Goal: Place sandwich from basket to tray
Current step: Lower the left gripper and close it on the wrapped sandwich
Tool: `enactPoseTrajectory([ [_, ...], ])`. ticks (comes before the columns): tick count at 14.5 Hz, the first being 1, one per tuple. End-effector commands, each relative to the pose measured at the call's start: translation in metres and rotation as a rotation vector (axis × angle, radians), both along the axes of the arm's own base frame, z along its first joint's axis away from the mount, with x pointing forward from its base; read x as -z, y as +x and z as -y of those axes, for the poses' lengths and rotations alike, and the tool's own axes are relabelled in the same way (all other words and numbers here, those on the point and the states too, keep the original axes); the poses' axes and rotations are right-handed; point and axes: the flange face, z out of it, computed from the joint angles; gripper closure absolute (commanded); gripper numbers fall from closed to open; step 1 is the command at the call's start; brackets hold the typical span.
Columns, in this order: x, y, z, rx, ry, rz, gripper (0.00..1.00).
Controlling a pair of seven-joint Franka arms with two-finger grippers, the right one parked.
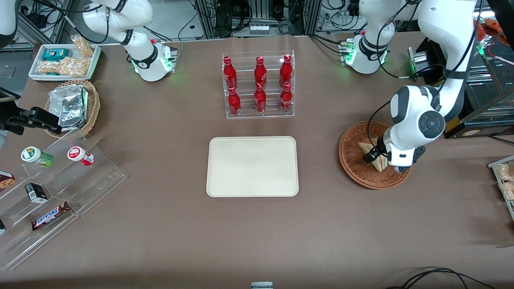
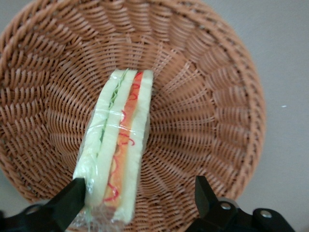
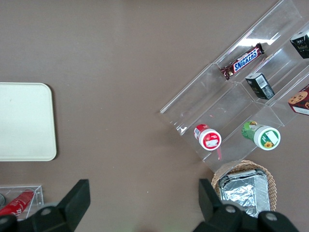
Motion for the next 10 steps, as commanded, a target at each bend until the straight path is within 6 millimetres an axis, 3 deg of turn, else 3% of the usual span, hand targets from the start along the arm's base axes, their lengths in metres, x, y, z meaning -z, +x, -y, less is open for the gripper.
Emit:
enactPoseTrajectory([
  [1, -0.037, 0.026, 0.002, 0.000, 0.002, -0.052, 0.00],
  [3, -0.030, 0.022, -0.003, 0.016, 0.027, -0.085, 0.00],
  [6, 0.009, 0.017, -0.003, 0.036, 0.062, -0.151, 0.00],
  [9, 0.029, 0.017, -0.001, 0.030, 0.066, -0.165, 0.00],
  [10, 0.034, 0.018, 0.001, 0.028, 0.065, -0.162, 0.25],
])
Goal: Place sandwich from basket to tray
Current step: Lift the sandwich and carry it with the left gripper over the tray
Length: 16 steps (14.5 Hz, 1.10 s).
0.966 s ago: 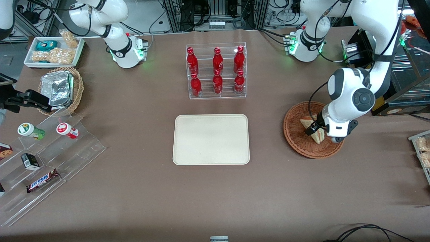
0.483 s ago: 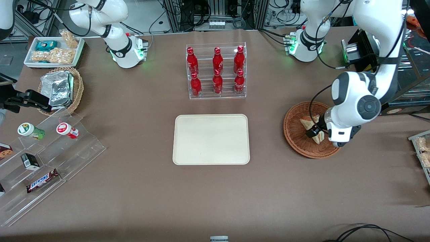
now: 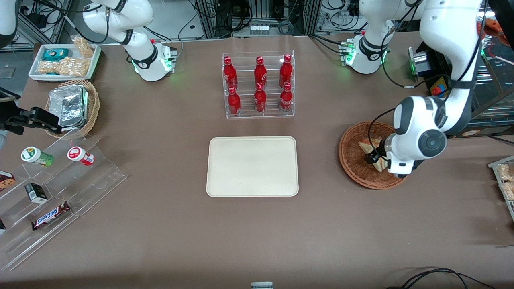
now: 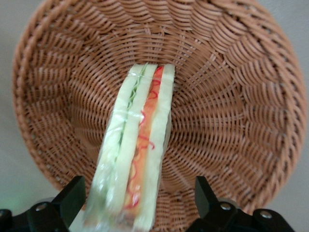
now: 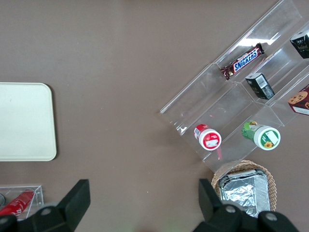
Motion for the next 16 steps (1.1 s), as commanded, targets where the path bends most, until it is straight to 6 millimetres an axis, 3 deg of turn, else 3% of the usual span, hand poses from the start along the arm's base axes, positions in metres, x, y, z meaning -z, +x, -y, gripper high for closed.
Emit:
enactPoseTrajectory([
  [1, 0.003, 0.005, 0.003, -0.006, 0.014, 0.003, 0.75],
  [2, -0.002, 0.006, 0.000, -0.007, 0.011, 0.009, 0.92],
  [5, -0.026, 0.008, -0.001, 0.021, -0.002, 0.043, 0.99],
  [8, -0.061, 0.005, 0.004, 0.051, -0.012, 0.069, 0.99],
  [10, -0.097, 0.005, 0.025, 0.086, -0.022, 0.115, 0.99],
  [12, -0.130, 0.004, 0.094, 0.186, -0.044, 0.190, 0.98],
  [13, -0.137, 0.000, 0.131, 0.252, -0.059, 0.209, 0.97],
  [16, -0.120, -0.017, 0.261, 0.446, -0.105, 0.252, 0.96],
])
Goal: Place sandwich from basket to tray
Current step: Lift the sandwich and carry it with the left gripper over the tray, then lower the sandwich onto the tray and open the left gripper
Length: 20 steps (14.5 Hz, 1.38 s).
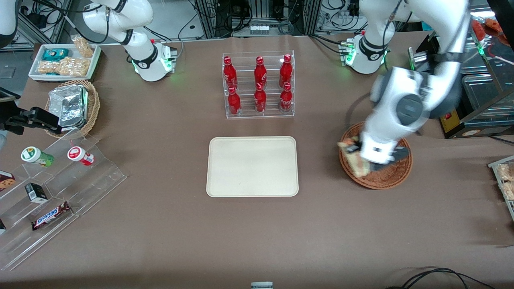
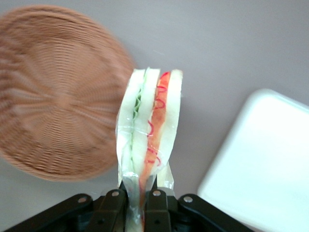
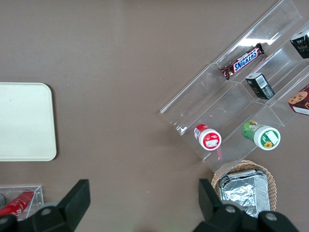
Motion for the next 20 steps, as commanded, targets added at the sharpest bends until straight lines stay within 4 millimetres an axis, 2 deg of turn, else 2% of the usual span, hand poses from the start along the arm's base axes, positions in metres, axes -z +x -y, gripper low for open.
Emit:
enactPoseTrajectory([
  [1, 0.037, -0.003, 0.111, 0.141, -0.031, 0.046, 0.95],
  [3, 0.080, -0.012, 0.182, 0.225, -0.047, 0.048, 0.92],
  [4, 0.107, -0.017, 0.213, 0.243, -0.043, 0.038, 0.93],
  [5, 0.122, -0.017, 0.236, 0.240, -0.050, 0.048, 0.93],
  [7, 0.145, -0.004, 0.257, 0.248, -0.070, 0.067, 0.93],
  [9, 0.158, -0.020, 0.283, 0.283, -0.091, 0.053, 0.92],
  [10, 0.161, -0.026, 0.292, 0.297, -0.099, 0.051, 0.85],
  [11, 0.164, -0.028, 0.296, 0.301, -0.099, 0.052, 0.72],
  [12, 0.161, -0.026, 0.298, 0.292, -0.104, 0.059, 0.32],
  [13, 0.154, -0.024, 0.298, 0.283, -0.102, 0.063, 0.13],
  [14, 0.149, -0.019, 0.292, 0.266, -0.087, 0.071, 0.00],
  [16, 0.118, 0.000, 0.268, 0.230, -0.039, 0.074, 0.00],
  [17, 0.096, 0.009, 0.254, 0.215, -0.020, 0.072, 0.00],
  [19, 0.041, 0.027, 0.219, 0.167, 0.002, 0.082, 0.00],
  [20, 0.017, 0.038, 0.194, 0.136, 0.015, 0.070, 0.00],
])
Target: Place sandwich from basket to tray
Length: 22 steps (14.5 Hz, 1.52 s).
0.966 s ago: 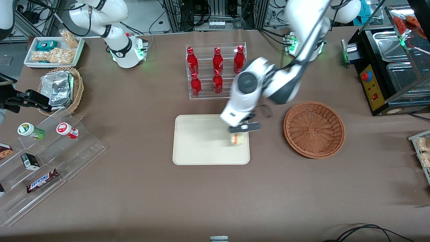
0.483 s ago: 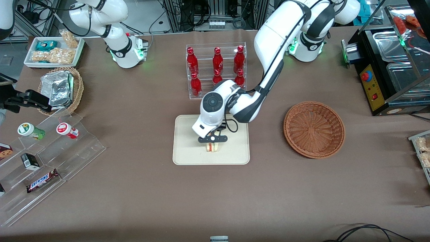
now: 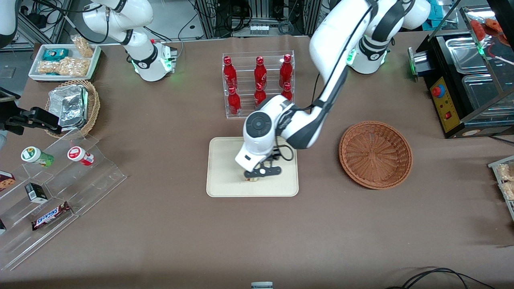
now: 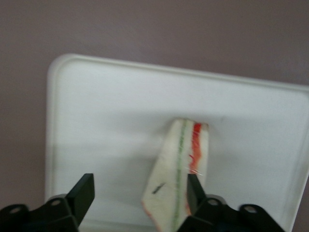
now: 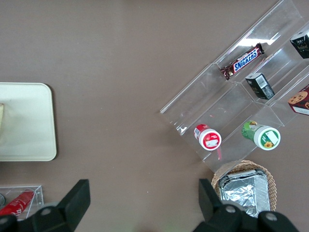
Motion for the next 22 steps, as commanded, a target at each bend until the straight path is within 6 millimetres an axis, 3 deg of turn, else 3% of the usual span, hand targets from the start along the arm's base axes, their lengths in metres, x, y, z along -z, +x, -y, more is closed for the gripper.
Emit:
enactPoseTrajectory([
  [1, -0.091, 0.022, -0.074, -0.091, 0.034, -0.015, 0.00],
  [2, -0.112, 0.031, -0.109, -0.115, 0.038, -0.030, 0.00],
  [5, -0.177, 0.034, -0.210, -0.076, 0.036, -0.071, 0.00],
  [8, -0.219, 0.034, -0.316, -0.041, 0.051, -0.172, 0.00],
  [11, -0.240, 0.037, -0.388, -0.101, 0.038, -0.177, 0.00],
  [14, -0.268, 0.022, -0.447, -0.096, 0.042, -0.190, 0.00],
  [17, -0.290, 0.009, -0.469, -0.039, 0.018, -0.187, 0.00],
  [20, -0.317, -0.014, -0.455, -0.033, 0.012, -0.147, 0.00],
  [22, -0.314, -0.036, -0.438, -0.029, 0.052, -0.149, 0.00],
])
